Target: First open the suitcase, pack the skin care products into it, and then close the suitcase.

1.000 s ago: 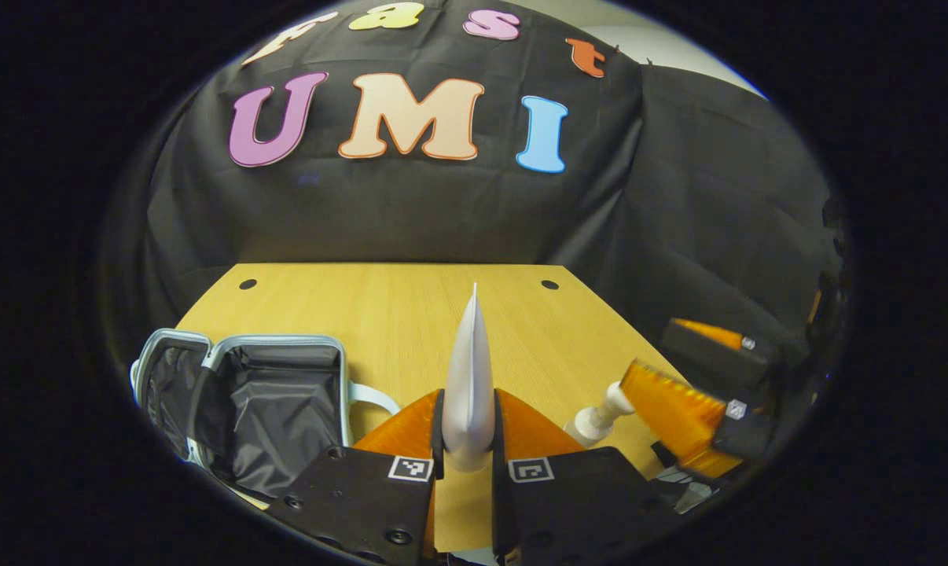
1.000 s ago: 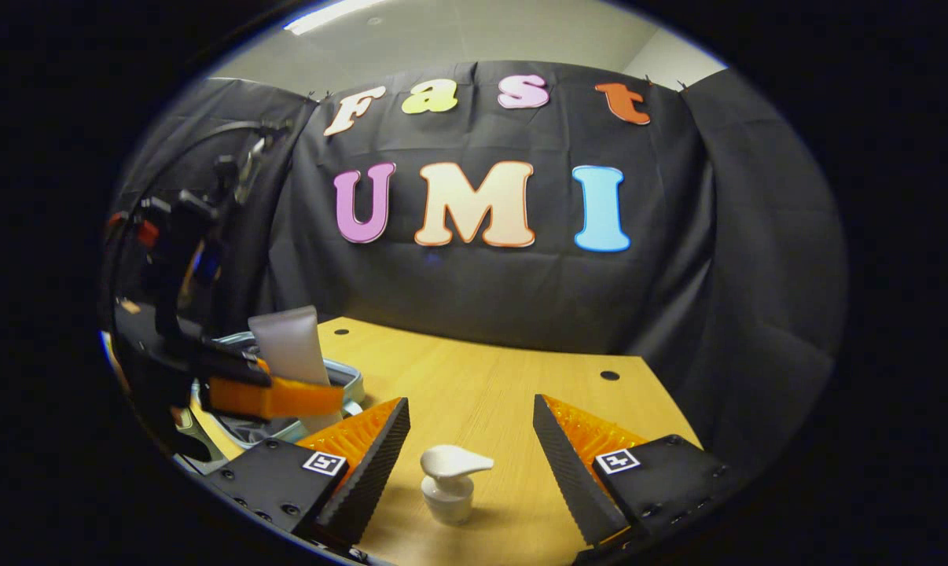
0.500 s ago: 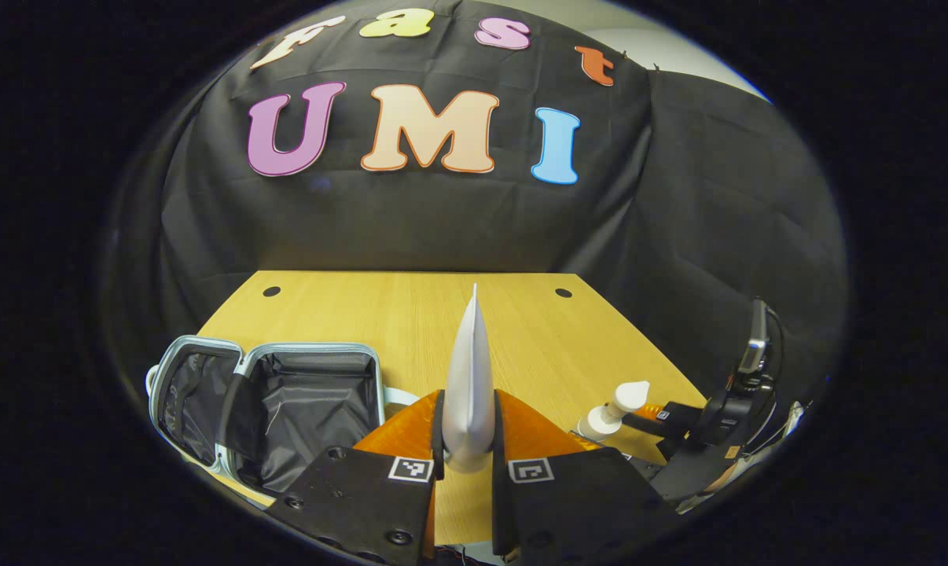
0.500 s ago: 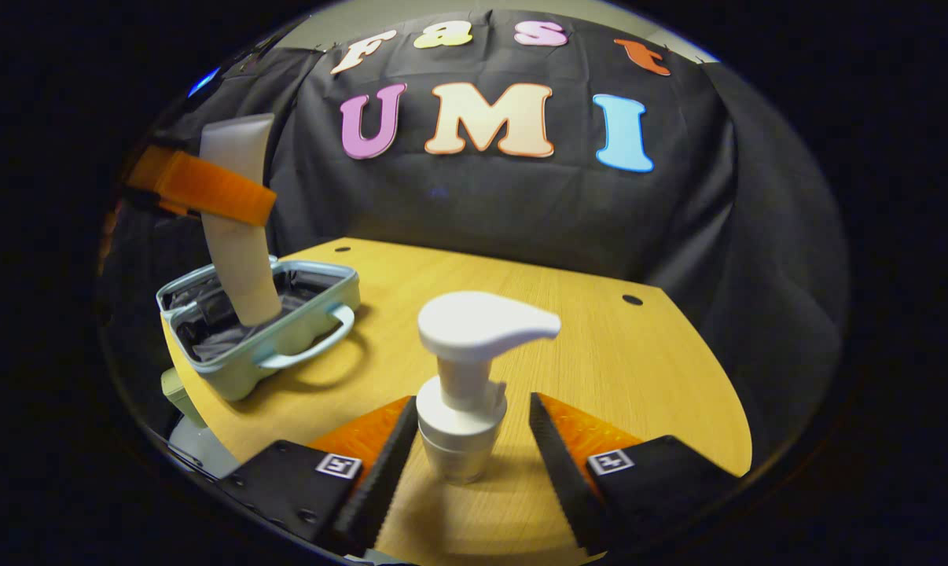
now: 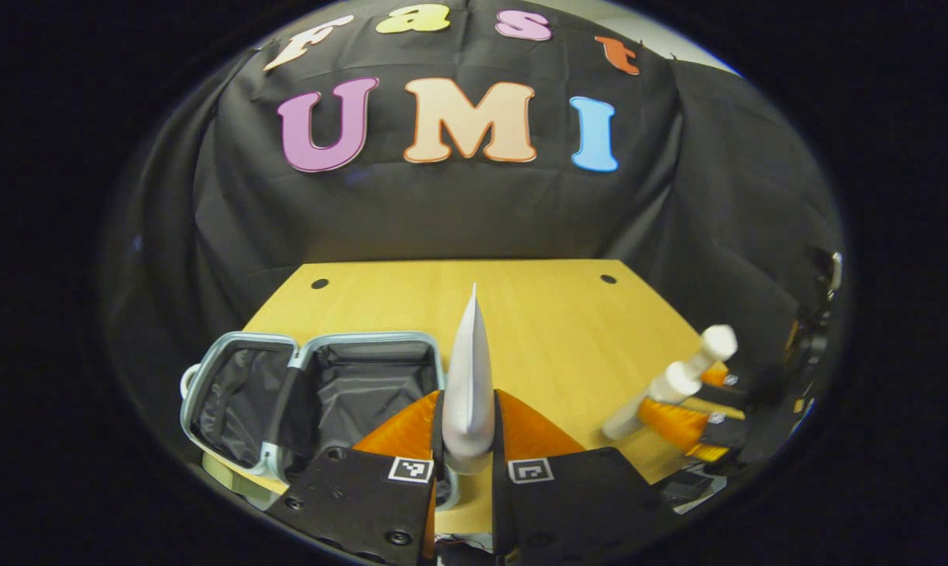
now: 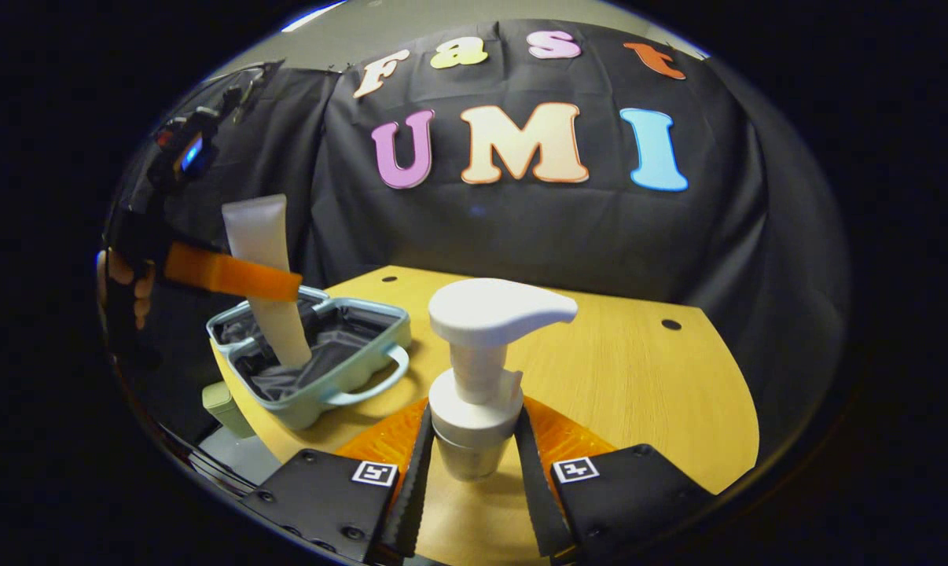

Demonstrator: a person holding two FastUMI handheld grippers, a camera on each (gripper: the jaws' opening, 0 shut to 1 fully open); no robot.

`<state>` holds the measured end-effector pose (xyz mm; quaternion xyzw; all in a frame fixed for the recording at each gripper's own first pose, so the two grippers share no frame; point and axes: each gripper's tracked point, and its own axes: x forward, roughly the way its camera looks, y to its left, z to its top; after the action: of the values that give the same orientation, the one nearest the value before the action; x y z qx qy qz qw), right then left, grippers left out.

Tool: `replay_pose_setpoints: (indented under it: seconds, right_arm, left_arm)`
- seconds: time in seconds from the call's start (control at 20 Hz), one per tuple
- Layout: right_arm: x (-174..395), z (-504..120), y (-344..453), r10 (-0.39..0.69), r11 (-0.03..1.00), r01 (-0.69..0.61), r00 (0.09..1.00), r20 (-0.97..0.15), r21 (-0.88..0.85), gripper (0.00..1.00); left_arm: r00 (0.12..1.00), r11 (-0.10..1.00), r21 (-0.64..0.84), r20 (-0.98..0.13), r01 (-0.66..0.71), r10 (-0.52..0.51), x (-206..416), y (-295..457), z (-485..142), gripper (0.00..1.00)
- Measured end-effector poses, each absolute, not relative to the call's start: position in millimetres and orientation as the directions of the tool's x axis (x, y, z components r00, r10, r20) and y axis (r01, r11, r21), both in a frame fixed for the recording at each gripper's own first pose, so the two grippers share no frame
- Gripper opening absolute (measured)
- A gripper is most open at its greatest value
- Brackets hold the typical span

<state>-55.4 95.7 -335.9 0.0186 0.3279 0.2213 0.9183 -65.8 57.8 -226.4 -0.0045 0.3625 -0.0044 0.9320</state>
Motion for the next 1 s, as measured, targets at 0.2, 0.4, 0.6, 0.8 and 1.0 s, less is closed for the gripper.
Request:
replay_pose_setpoints:
  seconds: [0.2,0.4,0.6,0.8,1.0]
  right_arm:
    - [-43,-294,128,0.424,0.905,-0.368,0.728,-0.539,0.215,0.57]
    - [-50,-274,167,0.43,0.902,-0.37,0.732,-0.528,0.222,0.57]
    - [-61,-268,196,0.455,0.889,-0.395,0.702,-0.548,0.232,0.57]
    - [-59,-262,215,0.473,0.879,-0.405,0.683,-0.556,0.251,0.57]
    - [-49,-259,242,0.502,0.864,-0.406,0.664,-0.554,0.296,0.57]
  left_arm:
    - [0.634,1.0,0.004,-0.773,-0.009,0.008,-79,115,-255,0.2]
    - [0.483,0.999,0.014,-0.875,-0.031,0.027,-96,168,-303,0.2]
    - [0.401,0.998,-0.012,-0.916,-0.062,0.014,-93,191,-340,0.2]
    - [0.372,0.996,-0.034,-0.928,-0.077,-0.003,-83,197,-360,0.21]
    - [0.388,0.996,-0.039,-0.922,-0.078,-0.006,-69,207,-369,0.26]
